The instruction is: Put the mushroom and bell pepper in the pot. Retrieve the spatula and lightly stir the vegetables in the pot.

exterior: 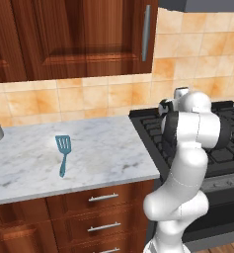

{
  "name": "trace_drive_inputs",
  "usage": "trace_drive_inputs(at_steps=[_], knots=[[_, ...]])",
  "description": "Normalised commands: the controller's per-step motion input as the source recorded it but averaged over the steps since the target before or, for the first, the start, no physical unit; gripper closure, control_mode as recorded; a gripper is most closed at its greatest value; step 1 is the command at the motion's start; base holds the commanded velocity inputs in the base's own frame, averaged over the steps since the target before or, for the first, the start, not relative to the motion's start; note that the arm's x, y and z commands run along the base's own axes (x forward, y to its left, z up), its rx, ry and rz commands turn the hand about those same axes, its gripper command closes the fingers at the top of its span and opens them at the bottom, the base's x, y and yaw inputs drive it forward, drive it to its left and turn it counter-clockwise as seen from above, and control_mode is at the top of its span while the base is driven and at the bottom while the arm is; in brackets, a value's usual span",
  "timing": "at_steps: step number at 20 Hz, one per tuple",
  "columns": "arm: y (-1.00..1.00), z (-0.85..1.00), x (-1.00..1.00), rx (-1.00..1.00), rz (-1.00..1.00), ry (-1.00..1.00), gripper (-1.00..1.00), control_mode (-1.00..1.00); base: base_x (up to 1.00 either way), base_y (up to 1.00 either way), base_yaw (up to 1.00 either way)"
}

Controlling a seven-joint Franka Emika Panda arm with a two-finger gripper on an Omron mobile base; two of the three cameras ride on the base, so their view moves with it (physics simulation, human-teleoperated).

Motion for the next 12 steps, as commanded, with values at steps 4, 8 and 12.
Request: trace_drive_inputs(at_steps=[4, 8, 12], knots=[[-0.18, -0.14, 0.02, 0.05, -0.01, 0.03, -1.0, -1.0, 0.0, 0.0, 0.0], [-0.13, -0.01, -0.02, 0.07, 0.0, 0.01, -1.0, -1.0, 0.0, 0.0, 0.0], [0.0, 0.08, -0.06, 0.02, 0.0, 0.0, -1.0, -1.0, 0.0, 0.0, 0.0]])
